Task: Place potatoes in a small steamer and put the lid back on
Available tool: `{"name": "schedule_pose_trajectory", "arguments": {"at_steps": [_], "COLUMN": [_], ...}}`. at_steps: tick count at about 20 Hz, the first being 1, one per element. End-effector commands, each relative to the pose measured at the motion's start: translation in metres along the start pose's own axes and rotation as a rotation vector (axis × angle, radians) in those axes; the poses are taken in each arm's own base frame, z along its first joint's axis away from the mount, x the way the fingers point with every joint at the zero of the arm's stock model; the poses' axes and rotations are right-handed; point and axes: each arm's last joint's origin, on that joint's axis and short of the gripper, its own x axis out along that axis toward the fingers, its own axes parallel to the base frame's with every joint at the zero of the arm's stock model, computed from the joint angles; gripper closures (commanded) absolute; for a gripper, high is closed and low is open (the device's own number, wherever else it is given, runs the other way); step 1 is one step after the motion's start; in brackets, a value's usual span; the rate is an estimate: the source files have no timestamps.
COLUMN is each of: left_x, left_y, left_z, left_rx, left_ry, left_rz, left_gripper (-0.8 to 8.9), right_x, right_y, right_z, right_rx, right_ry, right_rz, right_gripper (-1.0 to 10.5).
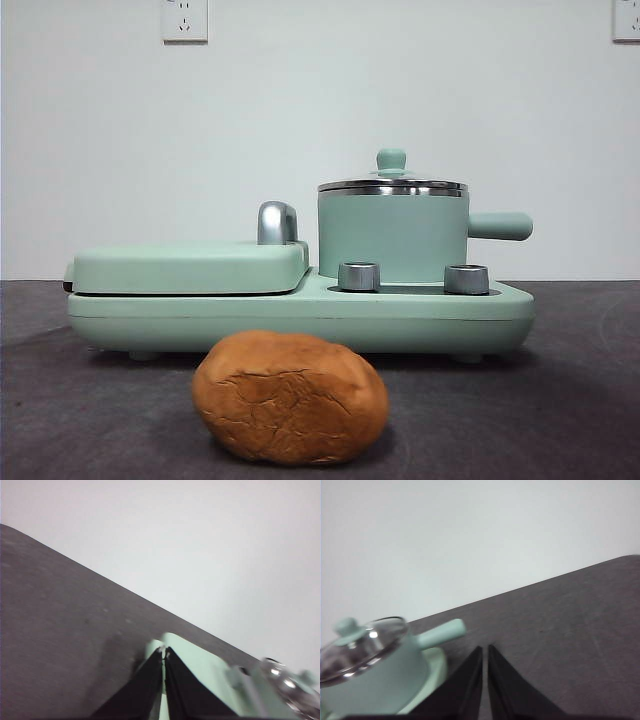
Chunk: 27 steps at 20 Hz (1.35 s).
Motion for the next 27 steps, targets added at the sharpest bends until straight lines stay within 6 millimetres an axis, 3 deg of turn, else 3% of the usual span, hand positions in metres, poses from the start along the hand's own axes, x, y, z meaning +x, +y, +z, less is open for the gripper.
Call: {"name": "schedule_pose_trajectory", "arguments": {"at_steps": [1,9,15,22,23,25,27], "left_x": [-0.002,0.021,0.041,0.051,0.052,0.054,0.054], "left_y": [-0.018,-0.05,-0.068,-0.086,-0.087,-0.089,-0.091], "left_z": [0.025,0.076,0.093,0.103,0.104,0.103,0.103], "left_rx": [0.07,0.353,0.566,0.82,0.828,0.831,0.829], "left_ry": [0.068,0.306,0.437,0.404,0.401,0.397,0.399], "left_rz": [-0.019,-0.054,-0.314,-0.53,-0.539,-0.554,-0.562], "left_gripper": [8.06,8.06,8.07,8.07,7.93,6.65,4.85], "right_x": [0.0,0.018,0.038,0.052,0.052,0.051,0.051], "right_y": [0.009,0.032,0.04,0.047,0.049,0.051,0.054], "right_z": [0.018,0.059,0.07,0.073,0.072,0.072,0.071], "right_rx": [-0.009,-0.299,-0.576,-0.852,-0.864,-0.867,-0.868], "right_ry": [0.048,0.24,0.339,0.313,0.307,0.299,0.298], "right_rz": [0.046,0.26,0.366,0.459,0.472,0.493,0.511], "right_gripper": [9.3,9.3,9.3,9.3,9.3,9.2,8.1]}}
